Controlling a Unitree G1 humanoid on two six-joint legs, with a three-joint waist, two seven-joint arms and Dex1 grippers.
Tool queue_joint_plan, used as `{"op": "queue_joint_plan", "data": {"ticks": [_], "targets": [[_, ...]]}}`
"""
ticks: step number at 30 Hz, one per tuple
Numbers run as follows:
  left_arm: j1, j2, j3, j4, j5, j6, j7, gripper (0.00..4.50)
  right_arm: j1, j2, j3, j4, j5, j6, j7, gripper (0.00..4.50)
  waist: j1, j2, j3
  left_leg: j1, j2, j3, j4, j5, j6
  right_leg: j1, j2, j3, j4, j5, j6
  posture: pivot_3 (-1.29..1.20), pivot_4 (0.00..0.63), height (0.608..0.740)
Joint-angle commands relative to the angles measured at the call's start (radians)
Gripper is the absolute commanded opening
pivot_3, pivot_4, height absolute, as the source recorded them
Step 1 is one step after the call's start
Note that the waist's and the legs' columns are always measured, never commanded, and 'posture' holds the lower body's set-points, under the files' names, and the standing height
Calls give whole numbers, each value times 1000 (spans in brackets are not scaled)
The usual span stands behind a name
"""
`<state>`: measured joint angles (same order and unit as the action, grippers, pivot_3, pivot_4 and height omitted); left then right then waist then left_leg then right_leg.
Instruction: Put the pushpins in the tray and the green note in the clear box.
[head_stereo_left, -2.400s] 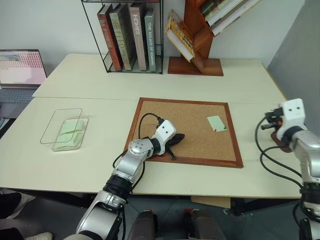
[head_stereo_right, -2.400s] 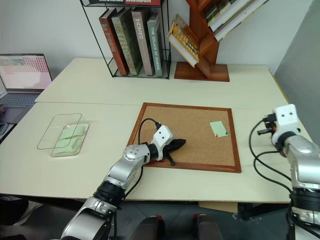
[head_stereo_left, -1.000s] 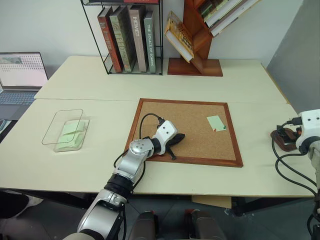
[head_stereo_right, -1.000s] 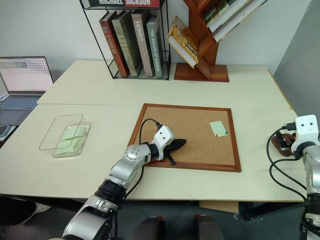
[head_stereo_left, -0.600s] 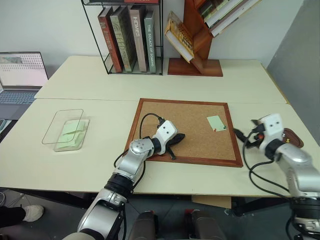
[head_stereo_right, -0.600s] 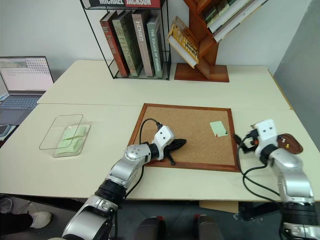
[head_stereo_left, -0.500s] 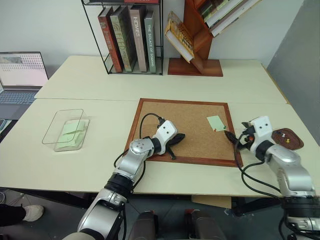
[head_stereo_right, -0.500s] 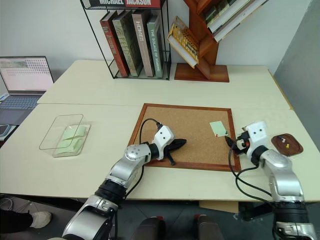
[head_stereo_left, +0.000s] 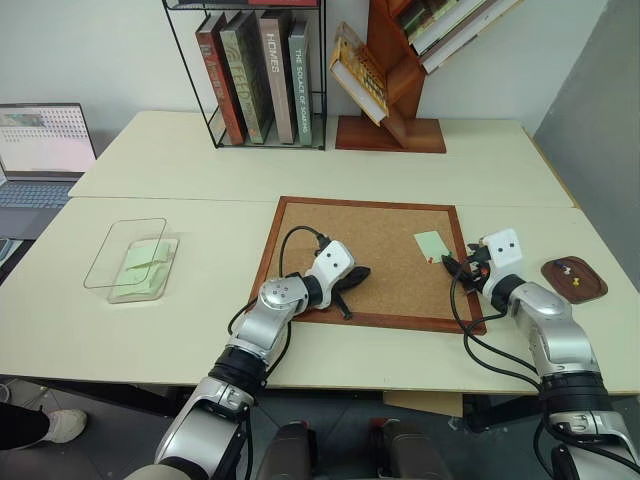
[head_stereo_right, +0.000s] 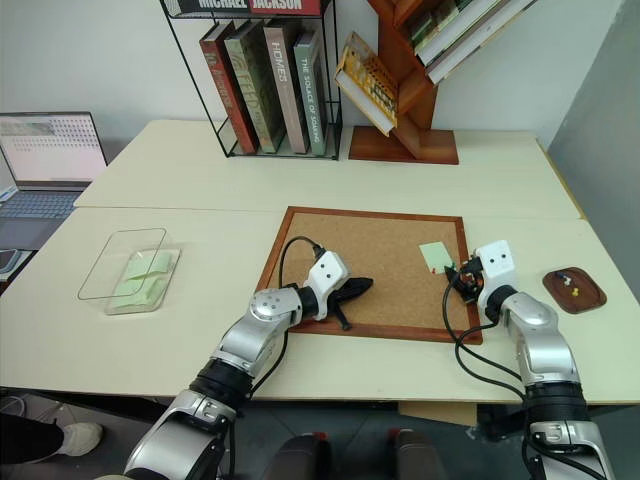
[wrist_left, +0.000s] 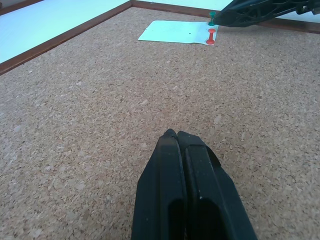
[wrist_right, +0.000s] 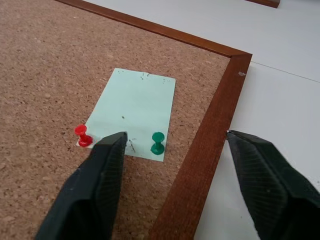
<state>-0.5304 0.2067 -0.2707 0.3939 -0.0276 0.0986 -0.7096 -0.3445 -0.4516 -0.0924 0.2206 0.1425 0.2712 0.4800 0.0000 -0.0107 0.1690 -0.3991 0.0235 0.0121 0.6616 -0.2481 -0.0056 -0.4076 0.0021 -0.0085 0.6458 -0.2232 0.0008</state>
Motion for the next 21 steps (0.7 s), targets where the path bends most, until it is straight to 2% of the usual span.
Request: {"op": "queue_joint_plan", "data": {"ticks": [1, 5, 12, 13, 21], "targets": [[17, 9, -6, 14, 26, 12, 10, 0, -20, 2, -5, -16, 3, -17, 2, 2320, 0, 0, 0, 0, 0, 0, 0, 0, 0, 0, 0, 0, 0, 0, 0, 0, 150, 740], [24, 10, -9, 8, 26, 15, 9, 0, -23, 12, 1, -18, 1, -13, 1, 1618, -1, 0, 0, 0, 0, 0, 0, 0, 0, 0, 0, 0, 0, 0, 0, 0, 150, 740], [28, 13, -10, 0, 25, 20, 5, 0, -23, 20, 5, -23, 0, -6, 2, 129, -1, 0, 0, 0, 0, 0, 0, 0, 0, 0, 0, 0, 0, 0, 0, 0, 150, 740], [29, 13, -10, 0, 25, 21, 5, 0, -22, 20, 6, -26, 1, -5, 2, 23, -2, 0, 0, 0, 0, 0, 0, 0, 0, 0, 0, 0, 0, 0, 0, 0, 150, 740], [31, 14, -12, 4, 26, 22, 4, 0, 1, 29, -15, -117, 46, -21, 23, 23, -2, 0, 0, 0, 1, 0, -1, 0, 0, -1, 0, 0, 0, 0, 0, 0, 150, 740]]}}
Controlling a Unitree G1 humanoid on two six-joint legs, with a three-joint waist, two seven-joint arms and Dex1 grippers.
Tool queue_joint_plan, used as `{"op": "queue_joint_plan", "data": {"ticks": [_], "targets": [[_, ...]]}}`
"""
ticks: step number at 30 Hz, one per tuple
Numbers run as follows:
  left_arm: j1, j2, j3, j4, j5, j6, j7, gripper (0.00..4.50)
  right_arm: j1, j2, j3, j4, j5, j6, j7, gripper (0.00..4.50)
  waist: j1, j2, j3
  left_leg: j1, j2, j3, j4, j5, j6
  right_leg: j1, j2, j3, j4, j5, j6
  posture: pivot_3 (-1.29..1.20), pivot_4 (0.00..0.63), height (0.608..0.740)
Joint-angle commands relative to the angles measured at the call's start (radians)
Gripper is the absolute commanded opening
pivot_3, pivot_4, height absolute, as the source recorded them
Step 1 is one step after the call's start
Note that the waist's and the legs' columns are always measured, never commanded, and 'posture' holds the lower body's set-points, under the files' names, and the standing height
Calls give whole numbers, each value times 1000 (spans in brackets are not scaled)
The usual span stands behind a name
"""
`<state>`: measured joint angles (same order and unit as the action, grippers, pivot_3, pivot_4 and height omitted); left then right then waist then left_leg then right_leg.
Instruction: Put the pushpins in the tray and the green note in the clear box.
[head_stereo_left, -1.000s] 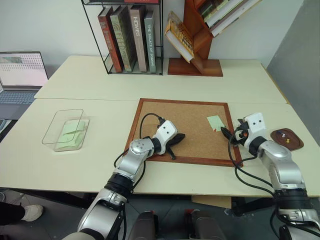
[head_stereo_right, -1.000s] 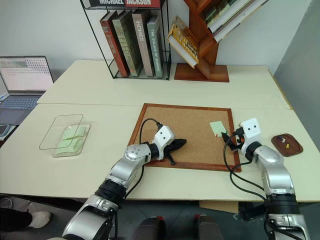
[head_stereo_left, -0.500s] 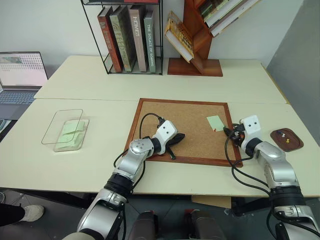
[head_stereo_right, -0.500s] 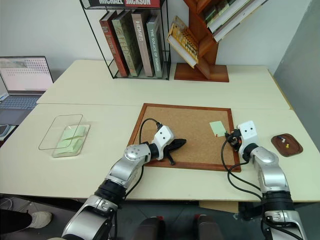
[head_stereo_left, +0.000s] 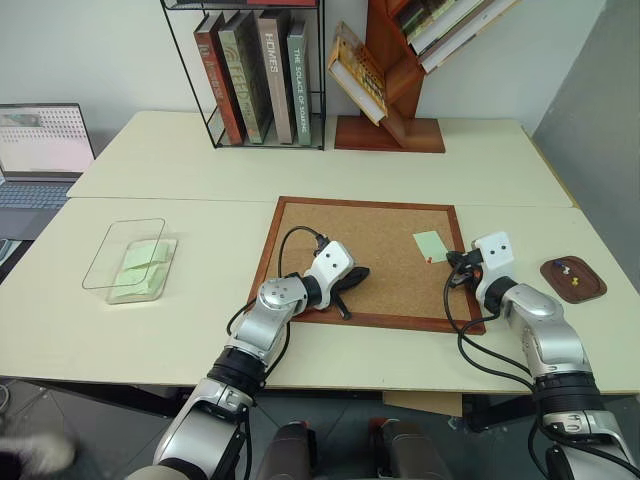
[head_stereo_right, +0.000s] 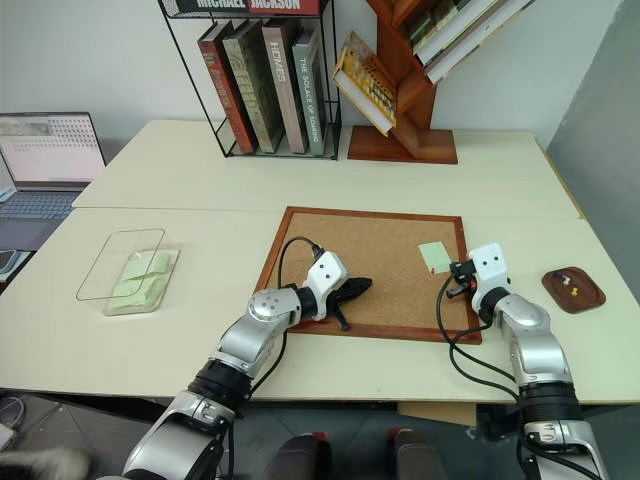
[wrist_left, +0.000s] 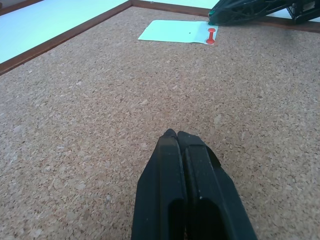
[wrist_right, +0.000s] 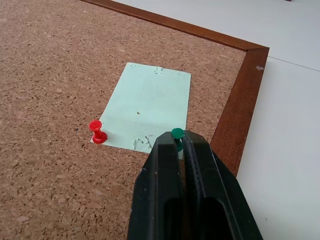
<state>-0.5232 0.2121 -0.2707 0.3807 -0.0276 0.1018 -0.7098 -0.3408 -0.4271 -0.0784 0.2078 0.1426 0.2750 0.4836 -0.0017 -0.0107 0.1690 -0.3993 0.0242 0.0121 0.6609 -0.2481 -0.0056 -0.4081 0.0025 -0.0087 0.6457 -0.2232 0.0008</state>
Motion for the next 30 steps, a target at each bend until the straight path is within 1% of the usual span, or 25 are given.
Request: {"op": "queue_joint_plan", "data": {"ticks": [1, 9, 16, 20, 24, 27, 30], "targets": [[25, 9, -12, 17, 26, 20, 4, 0, 2, 7, -32, -121, 55, -27, 23, 23, 0, 0, 0, 0, 0, 0, 0, 0, 0, 0, 0, 0, 0, 0, 0, 0, 150, 740], [25, 9, -16, 22, 27, 21, 2, 0, 13, 17, -55, -198, 101, 2, 15, 23, -1, 0, 0, 0, 1, 0, 0, 0, 0, -1, 1, 0, 0, 0, 0, 0, 150, 740], [26, 6, -18, 26, 29, 18, 3, 0, 12, -6, -101, -215, 124, 34, -14, 23, 0, 0, 0, -1, 1, 0, -1, 0, 0, -1, 1, 0, 0, 0, 0, 0, 150, 740], [31, 8, -18, 20, 29, 18, 4, 0, 34, -75, -156, -195, 98, 46, -39, 23, 0, 0, 0, -1, 1, 0, -1, 0, 0, -1, 1, 0, 0, 0, 0, 0, 150, 740], [34, 8, -19, 16, 29, 18, 5, 0, 76, -175, -222, -118, 34, 33, -100, 23, 1, 0, 0, -1, 0, 1, -1, 0, 0, -1, 1, 0, -1, 0, 0, 0, 150, 740], [35, 7, -20, 14, 30, 18, 5, 0, 100, -231, -260, -61, 1, 72, -144, 23, 0, 0, 0, -1, 0, 1, -1, 0, 0, -1, 0, 1, -1, -3, -4, 0, 150, 740], [35, 5, -23, 15, 32, 15, 5, 0, 112, -263, -297, -10, -2, 125, -169, 23, 0, 0, 0, 0, 0, 1, -1, 0, 0, -1, 0, 1, -1, -3, -5, 0, 150, 740]]}}
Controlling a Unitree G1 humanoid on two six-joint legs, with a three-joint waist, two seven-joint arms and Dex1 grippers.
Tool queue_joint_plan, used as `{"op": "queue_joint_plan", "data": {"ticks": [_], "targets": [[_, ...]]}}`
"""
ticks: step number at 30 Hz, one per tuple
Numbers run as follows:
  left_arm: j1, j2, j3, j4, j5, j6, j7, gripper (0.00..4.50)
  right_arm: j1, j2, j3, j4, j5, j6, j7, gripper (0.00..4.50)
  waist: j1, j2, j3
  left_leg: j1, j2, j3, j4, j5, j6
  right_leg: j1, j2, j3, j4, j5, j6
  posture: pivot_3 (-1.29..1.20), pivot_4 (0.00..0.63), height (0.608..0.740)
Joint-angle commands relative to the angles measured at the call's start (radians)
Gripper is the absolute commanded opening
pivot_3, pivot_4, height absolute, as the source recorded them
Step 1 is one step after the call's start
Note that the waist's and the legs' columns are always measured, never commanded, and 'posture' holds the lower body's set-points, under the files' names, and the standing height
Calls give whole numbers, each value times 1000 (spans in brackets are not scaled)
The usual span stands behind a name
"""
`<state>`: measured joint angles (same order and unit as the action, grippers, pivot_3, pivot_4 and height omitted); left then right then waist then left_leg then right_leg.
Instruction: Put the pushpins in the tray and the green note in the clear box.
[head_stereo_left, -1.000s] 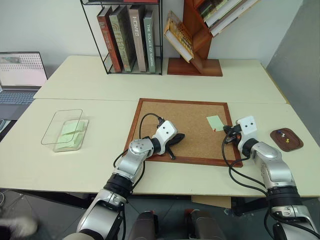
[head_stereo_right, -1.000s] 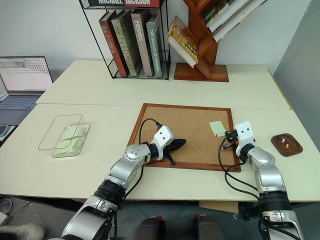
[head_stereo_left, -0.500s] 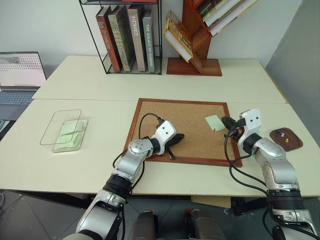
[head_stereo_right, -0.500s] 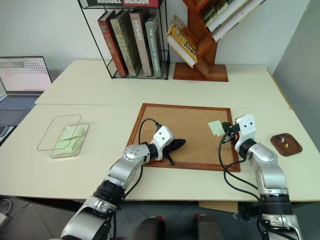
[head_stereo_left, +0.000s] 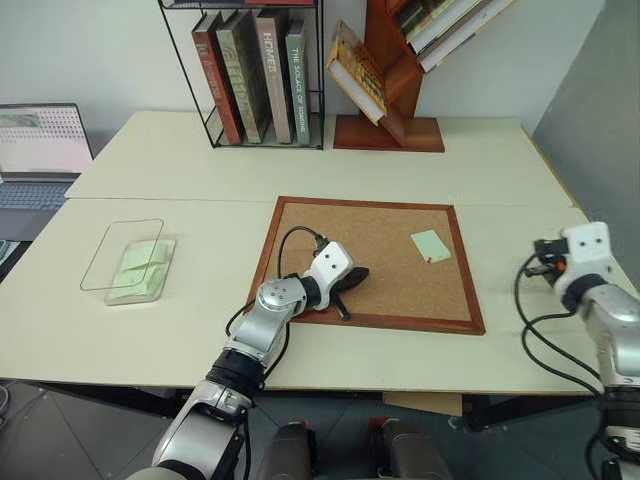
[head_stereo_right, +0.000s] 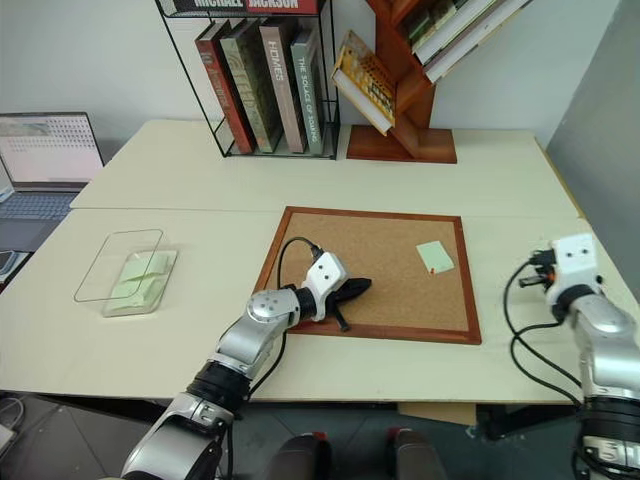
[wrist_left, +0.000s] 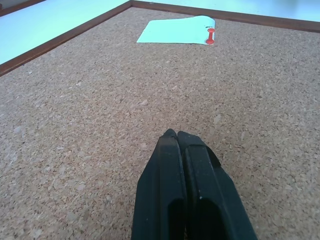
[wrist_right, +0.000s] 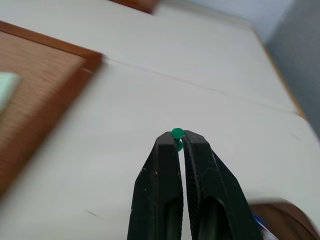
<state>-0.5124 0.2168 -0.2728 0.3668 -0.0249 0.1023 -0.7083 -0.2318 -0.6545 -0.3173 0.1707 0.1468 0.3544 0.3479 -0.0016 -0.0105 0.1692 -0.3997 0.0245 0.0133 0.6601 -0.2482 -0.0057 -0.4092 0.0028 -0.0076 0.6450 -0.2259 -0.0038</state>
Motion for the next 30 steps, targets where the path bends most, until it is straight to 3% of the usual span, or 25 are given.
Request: {"op": "queue_joint_plan", "data": {"ticks": [1, 7, 25, 30], "targets": [[23, 0, -21, 31, 30, 13, 3, 0, 2, -38, -67, 37, -3, 58, -37, 23, -1, 0, 0, 0, 0, 0, 0, 0, 0, 0, 0, 0, 0, 0, 0, 0, 150, 740], [19, -7, -23, 39, 33, 8, 4, 0, -7, -41, -67, 84, -12, 97, -52, 23, -1, 0, 0, 0, 0, 0, 0, 0, 0, 0, 0, 0, 0, 0, 0, 0, 150, 740], [29, 5, -20, 30, 40, 8, -2, 0, -49, -65, -76, 22, 1, 103, -43, 3777, -1, 0, 0, 0, 0, 0, 0, 0, 0, 0, 0, 0, 0, 0, 0, 0, 150, 740], [27, 8, -19, 34, 40, 5, -7, 0, -30, -139, -26, -103, 21, 116, 93, 3777, -1, 1, 0, 0, -1, 0, 0, 0, 0, 0, 0, 0, -1, 0, 0, 0, 150, 740]]}}
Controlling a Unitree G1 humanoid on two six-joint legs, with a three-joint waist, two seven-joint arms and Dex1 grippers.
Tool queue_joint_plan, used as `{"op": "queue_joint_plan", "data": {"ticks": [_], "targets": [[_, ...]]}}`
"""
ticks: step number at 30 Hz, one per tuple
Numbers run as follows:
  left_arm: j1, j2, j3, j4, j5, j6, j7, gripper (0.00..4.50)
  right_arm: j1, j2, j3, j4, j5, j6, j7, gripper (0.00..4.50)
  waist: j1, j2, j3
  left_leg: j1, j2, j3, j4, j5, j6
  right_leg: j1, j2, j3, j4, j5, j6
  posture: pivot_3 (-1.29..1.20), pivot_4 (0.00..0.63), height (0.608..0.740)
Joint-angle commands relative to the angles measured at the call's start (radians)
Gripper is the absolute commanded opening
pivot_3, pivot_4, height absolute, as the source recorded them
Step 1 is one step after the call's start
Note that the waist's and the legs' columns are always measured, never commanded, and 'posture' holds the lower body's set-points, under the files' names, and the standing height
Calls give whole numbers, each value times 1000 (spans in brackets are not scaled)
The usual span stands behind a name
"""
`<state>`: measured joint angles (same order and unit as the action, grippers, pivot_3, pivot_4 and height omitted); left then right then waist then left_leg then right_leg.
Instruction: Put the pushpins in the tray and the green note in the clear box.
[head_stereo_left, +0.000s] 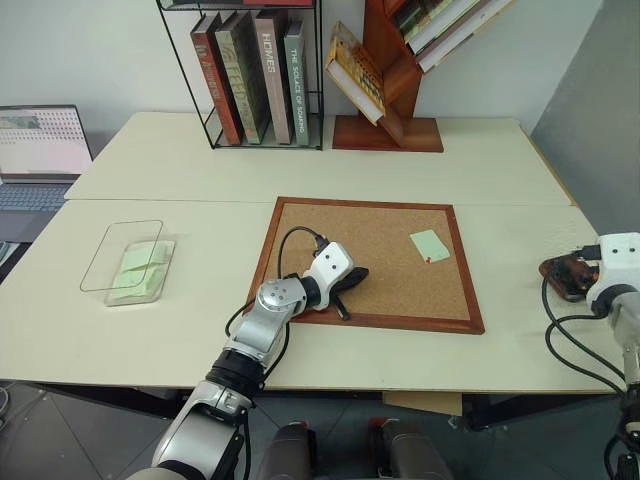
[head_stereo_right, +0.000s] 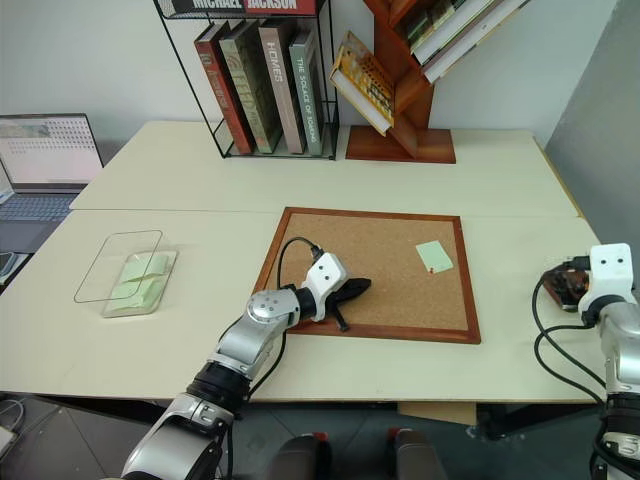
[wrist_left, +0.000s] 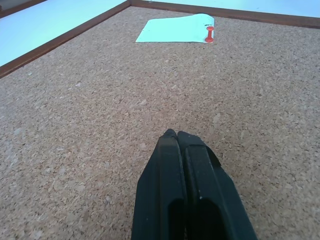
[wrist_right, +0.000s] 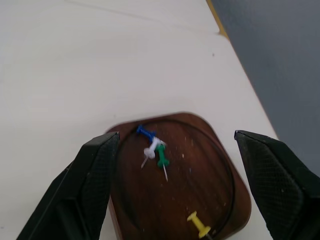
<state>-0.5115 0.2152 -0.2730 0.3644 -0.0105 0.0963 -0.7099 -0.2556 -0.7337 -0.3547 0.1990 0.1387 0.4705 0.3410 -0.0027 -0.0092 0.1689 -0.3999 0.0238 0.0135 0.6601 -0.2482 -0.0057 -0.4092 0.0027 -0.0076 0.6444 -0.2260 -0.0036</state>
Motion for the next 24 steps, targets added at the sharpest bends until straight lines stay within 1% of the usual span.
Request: {"op": "queue_joint_plan", "data": {"ticks": [1, 5, 7, 9, 13, 16, 24], "targets": [[25, 9, -19, 37, 25, 12, -6, 0, -7, -61, 17, -162, 52, 2, 131, 3777, 0, 0, 0, 0, 0, 0, 0, 0, 0, 0, 0, 0, 0, 0, 0, 0, 150, 740], [22, 11, -19, 41, 25, 10, -10, 0, 4, -1, 67, -332, 165, -2, 245, 3777, -2, -1, 0, 0, 1, -2, 0, 0, 0, 0, 1, -1, 0, 0, 0, 0, 150, 740], [20, 12, -20, 44, 26, 8, -12, 0, 11, 51, 106, -391, 201, 9, 259, 3777, -2, -1, 0, 1, 2, -3, 0, 0, 0, 0, 2, -2, 0, 0, 0, 0, 150, 740], [16, 12, -20, 48, 27, 7, -13, 0, 15, 95, 144, -405, 201, 0, 253, 3777, -2, -1, 0, 0, 2, -4, 0, 0, 0, 1, 2, -2, 0, 0, 0, 0, 150, 740], [11, 13, -20, 51, 30, 6, -16, 0, 14, 175, 244, -388, 164, -29, 241, 3777, -1, -1, 0, 0, 2, -3, 0, 0, 0, 0, 3, -2, -1, 0, 0, 0, 150, 740], [10, 14, -20, 51, 31, 5, -17, 0, -4, 217, 294, -358, 136, -45, 228, 3777, -1, -1, 0, -1, 2, -2, 0, 0, 0, 0, 2, -1, -1, 0, 0, 0, 150, 740], [8, 13, -17, 53, 35, 3, -14, 0, -63, 280, 353, -181, 54, -142, 201, 3777, -1, -1, 0, 0, 2, -2, 0, 0, 0, -1, 2, -2, 0, 0, 0, 0, 150, 740]]}}
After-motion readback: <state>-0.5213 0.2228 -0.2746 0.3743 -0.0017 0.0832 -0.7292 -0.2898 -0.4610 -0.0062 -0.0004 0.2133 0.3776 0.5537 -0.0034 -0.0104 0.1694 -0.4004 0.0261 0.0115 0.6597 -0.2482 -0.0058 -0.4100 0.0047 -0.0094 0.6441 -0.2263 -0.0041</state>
